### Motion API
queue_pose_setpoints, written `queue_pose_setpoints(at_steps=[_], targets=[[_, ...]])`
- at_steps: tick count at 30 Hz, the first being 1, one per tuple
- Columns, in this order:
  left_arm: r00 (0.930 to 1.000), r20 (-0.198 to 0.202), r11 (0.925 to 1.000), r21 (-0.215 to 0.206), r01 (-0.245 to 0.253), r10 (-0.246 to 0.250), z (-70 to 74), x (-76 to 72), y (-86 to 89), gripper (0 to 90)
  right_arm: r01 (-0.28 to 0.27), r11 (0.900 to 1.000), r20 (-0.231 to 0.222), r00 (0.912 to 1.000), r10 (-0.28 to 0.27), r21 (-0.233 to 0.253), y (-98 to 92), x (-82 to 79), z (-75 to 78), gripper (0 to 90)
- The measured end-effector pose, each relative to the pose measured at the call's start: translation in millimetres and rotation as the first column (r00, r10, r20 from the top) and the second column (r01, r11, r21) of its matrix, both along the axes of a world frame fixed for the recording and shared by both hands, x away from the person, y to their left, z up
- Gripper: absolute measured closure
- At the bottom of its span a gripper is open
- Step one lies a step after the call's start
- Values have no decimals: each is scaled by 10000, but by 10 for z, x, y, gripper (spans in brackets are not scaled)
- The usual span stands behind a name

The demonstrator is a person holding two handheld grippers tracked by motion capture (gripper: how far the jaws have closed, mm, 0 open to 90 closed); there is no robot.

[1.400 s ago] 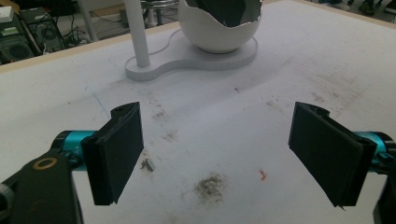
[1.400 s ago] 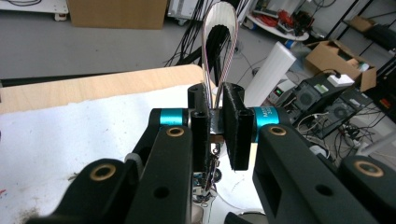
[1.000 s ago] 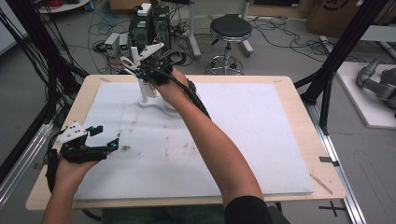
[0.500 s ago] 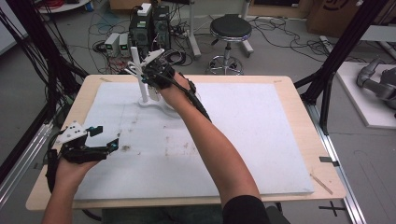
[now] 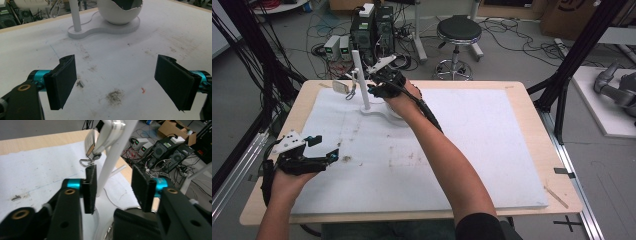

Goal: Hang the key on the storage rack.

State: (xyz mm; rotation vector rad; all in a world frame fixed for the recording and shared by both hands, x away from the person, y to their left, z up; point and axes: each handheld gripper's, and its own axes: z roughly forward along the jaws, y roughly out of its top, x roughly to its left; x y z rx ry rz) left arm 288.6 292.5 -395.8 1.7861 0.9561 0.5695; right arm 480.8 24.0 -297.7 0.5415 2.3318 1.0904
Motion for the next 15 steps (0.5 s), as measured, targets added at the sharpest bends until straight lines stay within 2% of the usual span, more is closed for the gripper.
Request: queue_pose_setpoints(at_steps=[5,6,8,10,11,12,15], targets=[[10000,12,10000,38,40,-40,-1,6,-10,179,36,9998,5,10000,-36,192,-150,-45,39,482],[10000,17,10000,2,44,-44,-3,8,-15,179,90,9994,85,9999,-93,344,-257,-80,53,449],[10000,18,10000,27,71,-71,0,14,-19,179,146,9991,2,9999,-147,406,-294,-94,57,440],[9999,30,9999,16,102,-102,1,24,-24,179,174,9984,69,9998,-178,535,-401,-118,63,430],[9999,15,10000,-4,100,-100,4,37,-31,179,267,9978,159,9995,-277,612,-520,-148,71,408],[9999,15,10000,-4,100,-100,4,37,-31,179,267,9978,159,9995,-277,612,-520,-148,71,408],[9999,43,9999,-6,161,-161,7,66,-51,179,491,9955,78,9987,-499,812,-707,-203,63,373]])
